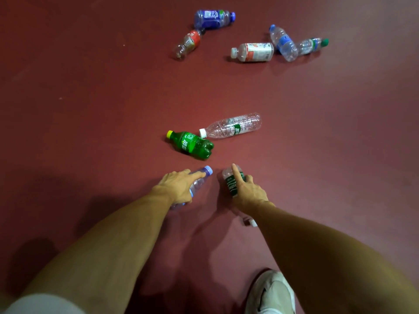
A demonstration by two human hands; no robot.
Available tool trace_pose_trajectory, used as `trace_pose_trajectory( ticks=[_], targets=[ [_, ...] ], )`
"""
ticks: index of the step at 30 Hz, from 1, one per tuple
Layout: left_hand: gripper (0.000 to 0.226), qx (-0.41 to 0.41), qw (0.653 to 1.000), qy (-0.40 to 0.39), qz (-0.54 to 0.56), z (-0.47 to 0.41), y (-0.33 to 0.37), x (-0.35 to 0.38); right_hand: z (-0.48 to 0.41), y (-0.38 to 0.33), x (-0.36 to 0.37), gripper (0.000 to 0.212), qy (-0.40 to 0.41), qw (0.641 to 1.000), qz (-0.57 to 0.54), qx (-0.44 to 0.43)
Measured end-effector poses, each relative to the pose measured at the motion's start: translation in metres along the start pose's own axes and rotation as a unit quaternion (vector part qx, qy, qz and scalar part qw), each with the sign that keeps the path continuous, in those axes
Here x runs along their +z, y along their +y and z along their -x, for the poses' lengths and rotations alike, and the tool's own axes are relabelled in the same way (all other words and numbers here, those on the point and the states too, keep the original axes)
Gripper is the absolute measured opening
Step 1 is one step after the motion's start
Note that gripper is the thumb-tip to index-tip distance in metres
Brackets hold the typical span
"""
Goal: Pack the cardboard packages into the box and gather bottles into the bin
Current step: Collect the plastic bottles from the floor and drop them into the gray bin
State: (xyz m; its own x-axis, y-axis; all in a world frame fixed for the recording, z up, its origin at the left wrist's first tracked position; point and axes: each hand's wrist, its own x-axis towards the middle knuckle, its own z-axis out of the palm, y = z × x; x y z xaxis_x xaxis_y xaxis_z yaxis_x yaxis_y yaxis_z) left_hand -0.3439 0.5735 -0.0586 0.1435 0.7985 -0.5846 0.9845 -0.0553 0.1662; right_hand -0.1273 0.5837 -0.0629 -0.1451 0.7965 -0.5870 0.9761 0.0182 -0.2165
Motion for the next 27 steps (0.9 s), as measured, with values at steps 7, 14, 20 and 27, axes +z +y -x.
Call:
trace_pose_trajectory(
  ticks=[7, 14, 20, 27],
  targets=[
    [0.09, -0.036, 0.999, 0.012, 0.038, -0.006, 0.0, 0.001, -0.004, -0.004, -0.027, 0.099, 0.005, 0.996, 0.076, -0.046],
    [0.084, -0.043, 0.99, 0.057, 0.121, 0.03, 0.015, -0.065, 0.027, -0.009, -0.135, 0.092, 0.023, 0.988, 0.15, -0.026],
    [0.074, -0.055, 0.981, 0.115, 0.146, 0.118, 0.036, -0.201, 0.101, -0.075, -0.274, 0.091, 0.036, 0.986, 0.156, -0.055],
    [0.07, -0.127, 0.954, 0.192, 0.191, 0.256, 0.032, -0.406, 0.21, -0.19, -0.459, 0.09, 0.059, 0.975, 0.167, -0.132]
  ],
)
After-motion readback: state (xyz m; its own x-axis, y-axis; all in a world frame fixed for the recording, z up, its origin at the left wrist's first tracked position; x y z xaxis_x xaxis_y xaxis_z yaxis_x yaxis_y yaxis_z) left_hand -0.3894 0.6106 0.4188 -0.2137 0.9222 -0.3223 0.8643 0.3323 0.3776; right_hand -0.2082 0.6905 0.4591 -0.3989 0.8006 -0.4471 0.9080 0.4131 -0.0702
